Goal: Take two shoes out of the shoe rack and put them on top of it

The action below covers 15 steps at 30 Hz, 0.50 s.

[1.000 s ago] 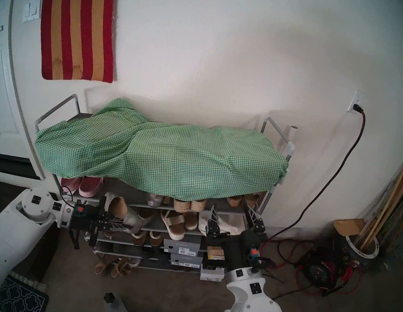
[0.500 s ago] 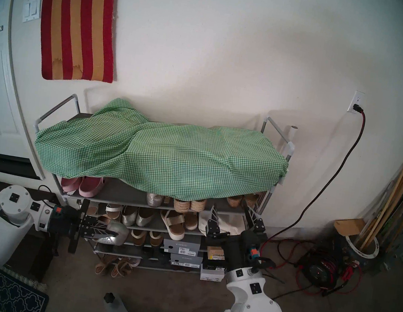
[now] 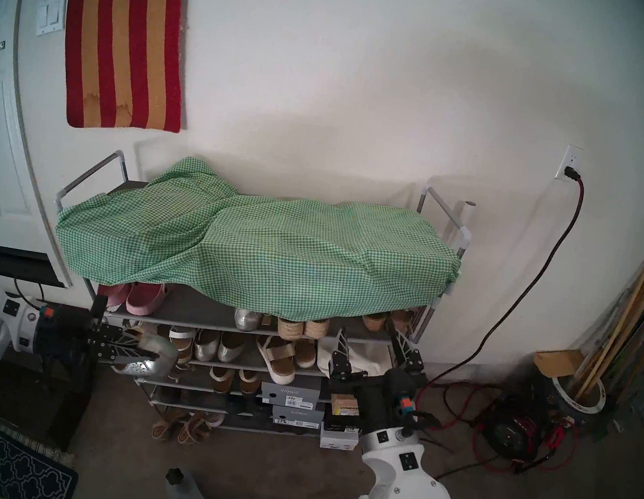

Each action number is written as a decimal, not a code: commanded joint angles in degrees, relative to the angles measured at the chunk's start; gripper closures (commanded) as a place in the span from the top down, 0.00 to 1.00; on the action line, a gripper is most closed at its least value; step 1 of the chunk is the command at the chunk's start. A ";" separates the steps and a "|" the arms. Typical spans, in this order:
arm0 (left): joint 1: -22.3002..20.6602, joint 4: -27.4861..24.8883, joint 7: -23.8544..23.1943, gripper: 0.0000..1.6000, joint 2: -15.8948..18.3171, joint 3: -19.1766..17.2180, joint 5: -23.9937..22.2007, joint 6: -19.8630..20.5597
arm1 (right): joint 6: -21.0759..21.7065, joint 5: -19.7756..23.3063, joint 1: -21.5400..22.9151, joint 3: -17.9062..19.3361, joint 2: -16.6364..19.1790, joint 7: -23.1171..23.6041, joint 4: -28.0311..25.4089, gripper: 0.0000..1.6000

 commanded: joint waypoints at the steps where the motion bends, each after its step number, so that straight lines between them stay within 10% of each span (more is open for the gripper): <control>1: 3.92 -6.11 -0.47 0.00 0.70 -7.72 -2.39 3.94 | 0.00 -0.04 0.13 0.05 0.01 -0.01 -0.06 1.00; 15: -2.05 -13.67 1.31 0.00 2.38 -20.24 -3.38 15.86 | 0.00 -0.05 0.14 0.05 0.01 -0.01 -0.06 1.00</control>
